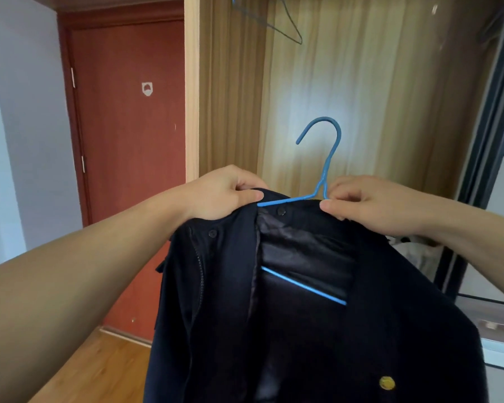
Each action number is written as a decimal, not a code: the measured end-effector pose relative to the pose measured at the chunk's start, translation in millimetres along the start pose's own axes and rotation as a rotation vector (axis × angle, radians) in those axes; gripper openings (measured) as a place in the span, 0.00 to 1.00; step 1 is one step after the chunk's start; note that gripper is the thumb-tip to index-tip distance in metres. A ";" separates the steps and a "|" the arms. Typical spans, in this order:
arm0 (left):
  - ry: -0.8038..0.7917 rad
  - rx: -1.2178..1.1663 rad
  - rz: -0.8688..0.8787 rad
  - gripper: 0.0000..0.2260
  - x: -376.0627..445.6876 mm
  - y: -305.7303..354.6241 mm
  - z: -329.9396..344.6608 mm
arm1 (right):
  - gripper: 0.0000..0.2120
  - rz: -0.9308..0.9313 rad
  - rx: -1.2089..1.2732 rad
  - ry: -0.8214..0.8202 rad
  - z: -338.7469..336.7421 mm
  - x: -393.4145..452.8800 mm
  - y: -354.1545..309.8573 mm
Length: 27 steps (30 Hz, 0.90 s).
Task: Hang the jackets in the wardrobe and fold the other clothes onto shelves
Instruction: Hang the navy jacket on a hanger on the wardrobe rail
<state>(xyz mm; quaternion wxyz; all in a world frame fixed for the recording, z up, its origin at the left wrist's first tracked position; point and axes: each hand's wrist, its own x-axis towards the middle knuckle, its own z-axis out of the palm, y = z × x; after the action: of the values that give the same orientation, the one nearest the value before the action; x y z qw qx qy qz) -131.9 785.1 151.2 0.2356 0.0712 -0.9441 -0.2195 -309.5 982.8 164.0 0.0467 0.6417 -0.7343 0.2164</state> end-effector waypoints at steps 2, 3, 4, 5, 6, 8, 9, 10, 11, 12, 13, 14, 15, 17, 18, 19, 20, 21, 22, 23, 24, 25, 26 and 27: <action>-0.012 0.021 -0.016 0.11 1.9 6.2 3.5 | 0.19 0.030 0.027 0.035 1.7 1.1 1.4; -0.015 0.020 -0.007 0.11 4.7 13.0 7.7 | 0.19 0.037 0.038 0.058 2.6 2.7 0.5; -0.004 0.018 0.018 0.11 7.9 21.7 13.7 | 0.18 0.036 0.048 0.079 3.2 4.7 -0.6; 0.024 0.011 0.058 0.11 11.4 30.3 20.0 | 0.19 0.033 0.055 0.095 3.3 6.5 -1.6; 0.070 0.020 0.097 0.09 14.7 38.1 26.7 | 0.19 0.034 0.063 0.105 2.6 7.5 -3.1; 0.178 0.055 0.153 0.08 22.0 48.4 38.2 | 0.20 0.041 0.094 0.106 -0.8 6.6 -4.8; 0.207 0.068 0.165 0.09 26.2 50.8 41.8 | 0.21 0.047 0.115 0.093 -3.4 5.5 -5.0; 0.219 0.065 0.173 0.08 29.7 53.4 44.2 | 0.22 0.060 0.135 0.071 -6.2 4.1 -5.4; 0.216 0.040 0.173 0.07 33.3 55.2 45.1 | 0.23 0.078 0.148 0.054 -9.1 2.3 -6.4; 0.223 0.013 0.163 0.07 36.4 58.2 45.5 | 0.22 0.096 0.155 0.046 -11.7 1.1 -7.8; 0.244 -0.022 0.143 0.08 39.3 60.6 45.2 | 0.22 0.109 0.166 0.046 -14.1 0.9 -9.0; 0.269 -0.079 0.125 0.08 41.6 63.5 44.3 | 0.22 0.119 0.185 0.055 -16.3 1.6 -9.6; 0.288 -0.171 0.107 0.08 42.1 67.5 43.3 | 0.21 0.123 0.201 0.067 -18.2 2.1 -10.1; 0.310 -0.335 0.063 0.09 43.6 75.3 42.6 | 0.21 0.103 0.195 0.097 -20.0 2.3 -10.7; 0.325 -0.325 0.037 0.12 46.4 78.9 43.3 | 0.21 0.085 0.175 0.104 -19.7 2.1 -10.4; 0.346 -0.252 0.014 0.16 50.5 81.4 46.3 | 0.21 0.073 0.152 0.102 -18.6 2.1 -9.6; 0.368 -0.178 0.000 0.19 55.9 83.2 51.1 | 0.20 0.069 0.134 0.100 -16.8 1.6 -8.5; 0.389 -0.142 -0.011 0.21 60.8 84.7 56.4 | 0.19 0.071 0.129 0.107 -15.4 1.2 -7.8; 0.413 -0.141 -0.017 0.21 65.0 86.8 61.0 | 0.18 0.078 0.135 0.117 -14.6 1.0 -6.5; 0.445 -0.147 -0.015 0.22 69.5 87.3 64.8 | 0.17 0.091 0.151 0.128 -15.3 -0.1 -4.8; 0.485 -0.158 -0.015 0.23 74.2 87.4 67.6 | 0.16 0.105 0.169 0.131 -17.2 -2.1 -2.2; 0.528 -0.173 -0.024 0.23 78.5 87.4 69.4 | 0.14 0.114 0.178 0.124 -20.2 -5.8 0.2; 0.566 -0.197 -0.031 0.23 82.7 88.1 70.2 | 0.12 0.115 0.173 0.110 -23.0 -11.4 1.9; 0.595 -0.217 -0.036 0.23 86.2 89.3 70.8 | 0.08 0.112 0.159 0.101 -25.5 -17.8 4.3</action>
<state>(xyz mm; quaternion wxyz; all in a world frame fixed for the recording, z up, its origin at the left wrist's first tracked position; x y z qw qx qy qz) -244.2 871.4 170.7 0.5036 0.1235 -0.8034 -0.2926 -315.9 1009.2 179.7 0.0203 0.5898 -0.7461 0.3084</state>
